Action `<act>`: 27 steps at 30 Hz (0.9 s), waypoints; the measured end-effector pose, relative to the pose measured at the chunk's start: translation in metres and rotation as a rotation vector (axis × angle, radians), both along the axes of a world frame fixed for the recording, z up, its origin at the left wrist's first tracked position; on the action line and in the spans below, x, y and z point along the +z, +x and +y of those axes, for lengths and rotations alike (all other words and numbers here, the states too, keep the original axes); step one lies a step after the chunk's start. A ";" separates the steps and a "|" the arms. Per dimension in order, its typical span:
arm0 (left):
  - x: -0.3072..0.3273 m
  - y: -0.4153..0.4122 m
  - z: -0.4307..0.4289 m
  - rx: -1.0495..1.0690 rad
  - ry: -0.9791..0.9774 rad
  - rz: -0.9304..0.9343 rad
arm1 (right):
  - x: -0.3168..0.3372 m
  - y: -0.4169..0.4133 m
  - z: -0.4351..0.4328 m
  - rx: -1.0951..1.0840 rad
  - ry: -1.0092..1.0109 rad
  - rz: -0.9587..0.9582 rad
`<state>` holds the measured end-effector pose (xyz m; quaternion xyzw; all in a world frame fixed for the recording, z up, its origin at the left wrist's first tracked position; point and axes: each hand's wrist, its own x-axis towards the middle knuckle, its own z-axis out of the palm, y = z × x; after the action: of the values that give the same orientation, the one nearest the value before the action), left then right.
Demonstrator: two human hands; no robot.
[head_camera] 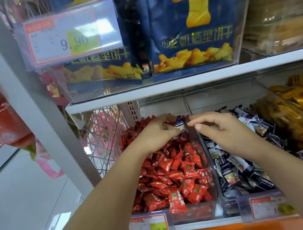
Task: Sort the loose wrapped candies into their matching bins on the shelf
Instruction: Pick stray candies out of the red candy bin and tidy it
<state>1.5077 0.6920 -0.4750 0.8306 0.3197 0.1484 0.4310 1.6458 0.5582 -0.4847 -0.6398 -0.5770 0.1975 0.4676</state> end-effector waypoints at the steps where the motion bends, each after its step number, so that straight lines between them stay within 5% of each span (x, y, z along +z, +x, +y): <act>1: 0.001 -0.002 0.000 0.011 0.010 -0.014 | 0.000 0.000 -0.001 -0.013 0.010 -0.002; 13: 0.007 -0.017 -0.009 0.054 0.081 0.038 | 0.004 0.007 -0.015 -0.051 -0.006 0.036; 19: 0.022 -0.020 -0.013 0.149 0.529 0.171 | 0.005 0.008 -0.015 -0.059 -0.006 0.048; 23: 0.029 -0.001 -0.028 0.126 0.279 -0.109 | 0.006 0.007 -0.014 -0.126 0.054 0.079; 27: 0.029 0.020 -0.036 -0.048 0.110 -0.164 | 0.009 0.007 -0.013 -0.359 0.190 0.048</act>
<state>1.5274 0.6561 -0.4458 0.8457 0.2547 0.2227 0.4128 1.6531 0.5452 -0.4762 -0.6805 -0.4586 0.0707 0.5671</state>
